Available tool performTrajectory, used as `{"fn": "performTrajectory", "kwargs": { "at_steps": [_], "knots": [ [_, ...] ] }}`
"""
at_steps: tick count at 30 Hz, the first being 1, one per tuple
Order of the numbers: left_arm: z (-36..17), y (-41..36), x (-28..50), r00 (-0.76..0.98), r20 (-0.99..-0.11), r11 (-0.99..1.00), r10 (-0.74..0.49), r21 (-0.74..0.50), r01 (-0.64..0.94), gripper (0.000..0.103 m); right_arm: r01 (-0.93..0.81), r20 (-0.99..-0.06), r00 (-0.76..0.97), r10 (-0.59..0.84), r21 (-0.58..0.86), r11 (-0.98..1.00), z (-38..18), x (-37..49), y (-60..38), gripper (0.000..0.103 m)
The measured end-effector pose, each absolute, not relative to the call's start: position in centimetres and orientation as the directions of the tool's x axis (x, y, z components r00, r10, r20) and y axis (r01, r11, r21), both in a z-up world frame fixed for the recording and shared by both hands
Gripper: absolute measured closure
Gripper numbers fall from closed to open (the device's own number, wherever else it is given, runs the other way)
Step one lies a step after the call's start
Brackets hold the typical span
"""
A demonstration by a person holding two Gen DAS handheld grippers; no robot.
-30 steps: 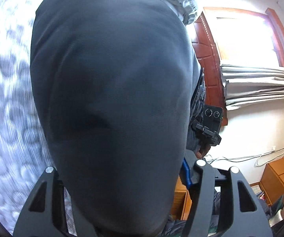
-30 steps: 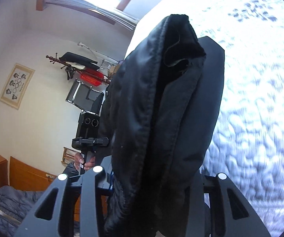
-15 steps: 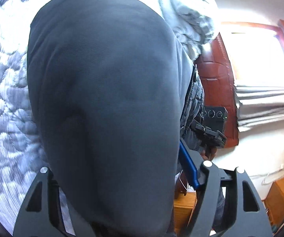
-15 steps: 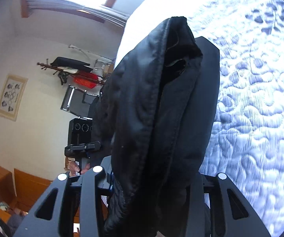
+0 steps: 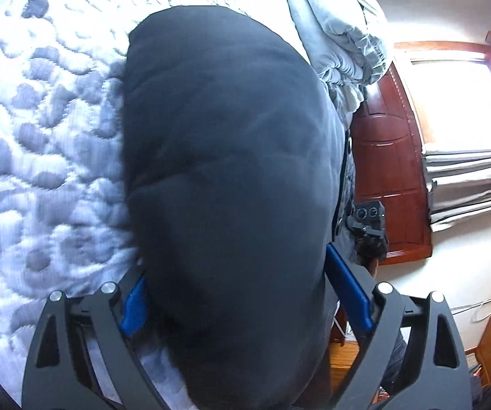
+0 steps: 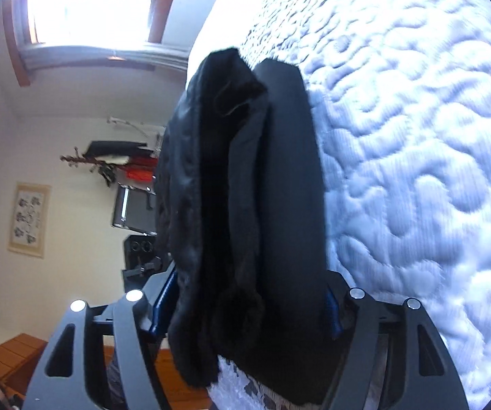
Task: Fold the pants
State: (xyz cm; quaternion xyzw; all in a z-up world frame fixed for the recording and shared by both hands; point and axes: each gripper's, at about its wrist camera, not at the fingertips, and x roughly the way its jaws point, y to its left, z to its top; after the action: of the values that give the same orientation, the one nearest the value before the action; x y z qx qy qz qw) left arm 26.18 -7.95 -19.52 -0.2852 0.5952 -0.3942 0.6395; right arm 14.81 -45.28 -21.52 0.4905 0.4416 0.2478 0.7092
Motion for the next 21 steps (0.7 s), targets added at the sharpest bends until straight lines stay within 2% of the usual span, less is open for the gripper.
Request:
{"fn": "performTrajectory", "kwargs": {
  "at_steps": [7, 12, 16, 19, 21],
  "knots": [
    [-19.6, -6.2, 25.4, 0.013, -0.568, 0.561, -0.823, -0.809, 0.177, 0.012, 0.092, -0.39, 0.517, 0.762, 0.91, 0.404, -21.7, 12.0, -48.4, 0.034],
    [-18.6, -4.4, 23.8, 0.088, -0.637, 0.642, -0.766, -0.746, 0.179, 0.006, 0.122, -0.441, 0.532, 0.723, 0.885, 0.45, -21.2, 8.9, -50.0, 0.033],
    [-16.7, -3.8, 21.7, 0.182, -0.733, 0.755, -0.655, -0.632, 0.172, 0.003, 0.182, -0.589, 0.521, 0.618, 0.784, 0.593, -20.1, 6.1, -49.4, 0.031],
    [-14.8, -4.2, 19.3, 0.255, -0.818, 0.856, -0.516, -0.478, 0.198, 0.003, 0.219, -0.71, 0.512, 0.483, 0.652, 0.726, -18.8, 4.0, -47.7, 0.025],
    [-14.0, -4.8, 17.9, 0.282, -0.847, 0.89, -0.452, -0.403, 0.216, 0.003, 0.232, -0.758, 0.514, 0.401, 0.573, 0.786, -18.2, 2.9, -46.4, 0.018]
  ]
}}
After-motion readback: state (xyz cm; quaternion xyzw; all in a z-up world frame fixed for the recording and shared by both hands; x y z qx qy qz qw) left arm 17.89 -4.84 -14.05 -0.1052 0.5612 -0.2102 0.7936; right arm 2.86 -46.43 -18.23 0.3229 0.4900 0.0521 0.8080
